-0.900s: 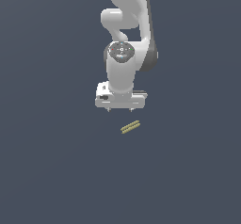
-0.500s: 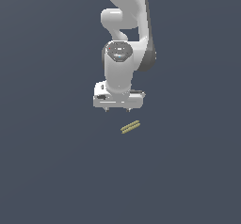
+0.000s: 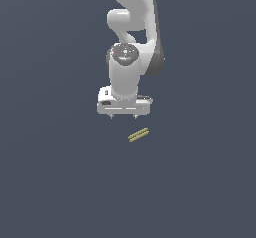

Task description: Pick up the object and move it to a goal position.

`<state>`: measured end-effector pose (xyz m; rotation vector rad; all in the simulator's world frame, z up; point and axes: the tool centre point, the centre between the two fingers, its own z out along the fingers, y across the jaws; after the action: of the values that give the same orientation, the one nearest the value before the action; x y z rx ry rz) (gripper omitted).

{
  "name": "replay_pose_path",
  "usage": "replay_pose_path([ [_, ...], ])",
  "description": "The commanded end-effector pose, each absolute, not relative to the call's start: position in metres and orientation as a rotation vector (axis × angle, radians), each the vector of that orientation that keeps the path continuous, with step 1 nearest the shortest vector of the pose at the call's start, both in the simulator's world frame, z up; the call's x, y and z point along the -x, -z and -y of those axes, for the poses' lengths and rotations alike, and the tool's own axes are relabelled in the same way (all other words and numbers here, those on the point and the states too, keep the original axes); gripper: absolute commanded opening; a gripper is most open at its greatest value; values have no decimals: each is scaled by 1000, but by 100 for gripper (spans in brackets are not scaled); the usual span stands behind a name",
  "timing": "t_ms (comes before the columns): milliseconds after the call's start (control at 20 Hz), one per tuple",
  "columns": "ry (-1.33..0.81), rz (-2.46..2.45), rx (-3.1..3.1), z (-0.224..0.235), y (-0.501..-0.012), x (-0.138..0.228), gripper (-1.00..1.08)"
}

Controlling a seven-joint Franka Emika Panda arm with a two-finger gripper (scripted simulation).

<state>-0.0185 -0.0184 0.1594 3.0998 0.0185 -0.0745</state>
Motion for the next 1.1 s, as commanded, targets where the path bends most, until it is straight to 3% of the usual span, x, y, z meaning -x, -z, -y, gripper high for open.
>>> replay_pose_path([
  [0, 73, 5, -3101, 17, -158, 18, 100],
  [1050, 42, 668, -3049, -14, -120, 11, 100],
])
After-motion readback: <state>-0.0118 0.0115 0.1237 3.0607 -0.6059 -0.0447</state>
